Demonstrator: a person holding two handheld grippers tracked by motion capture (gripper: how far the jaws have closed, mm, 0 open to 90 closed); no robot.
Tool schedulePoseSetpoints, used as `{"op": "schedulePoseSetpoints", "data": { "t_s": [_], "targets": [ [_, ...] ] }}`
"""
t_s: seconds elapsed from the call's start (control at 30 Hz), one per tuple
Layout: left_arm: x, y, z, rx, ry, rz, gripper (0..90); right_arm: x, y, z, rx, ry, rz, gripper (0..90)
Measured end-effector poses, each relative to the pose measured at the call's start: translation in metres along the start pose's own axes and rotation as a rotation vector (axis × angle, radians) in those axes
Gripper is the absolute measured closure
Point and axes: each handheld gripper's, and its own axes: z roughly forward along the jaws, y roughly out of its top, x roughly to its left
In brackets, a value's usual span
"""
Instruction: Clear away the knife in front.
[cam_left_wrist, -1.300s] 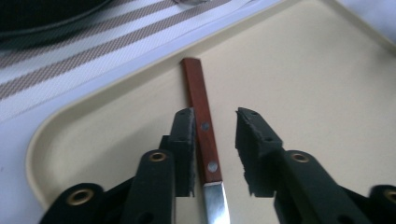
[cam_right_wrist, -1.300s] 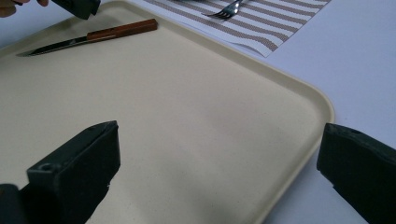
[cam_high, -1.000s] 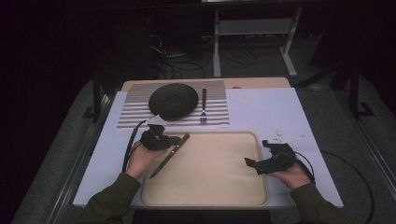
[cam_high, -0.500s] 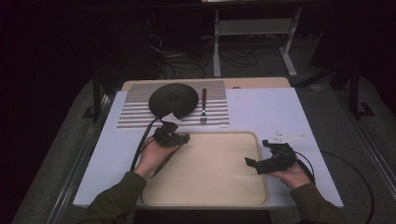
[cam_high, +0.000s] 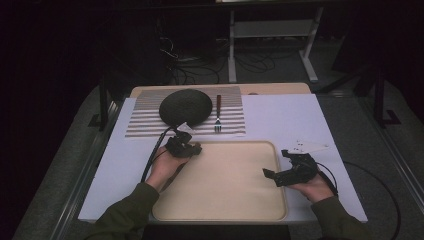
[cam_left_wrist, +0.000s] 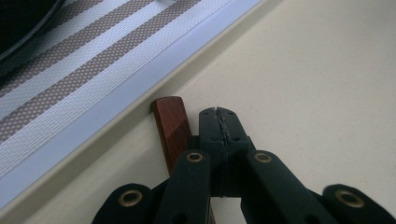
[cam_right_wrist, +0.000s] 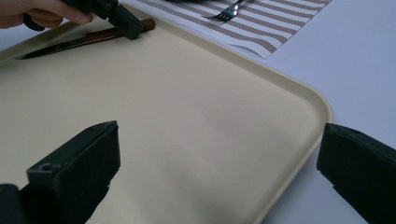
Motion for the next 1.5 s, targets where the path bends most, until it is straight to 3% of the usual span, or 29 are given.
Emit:
{"op": "schedulePoseSetpoints", "data": {
  "t_s": [1.23, 1.5],
  "targets": [
    [0.037, -0.032, -0.036, 0.011, 0.083, -0.105, 89.8, -0.001, 0.0, 0.002, 0.005, -0.002, 0.001, 0.0],
    [0.041, -0.036, -0.04, -0.008, 0.073, -0.121, 89.0, -0.001, 0.0, 0.004, 0.009, -0.001, 0.004, 0.0]
  ]
}}
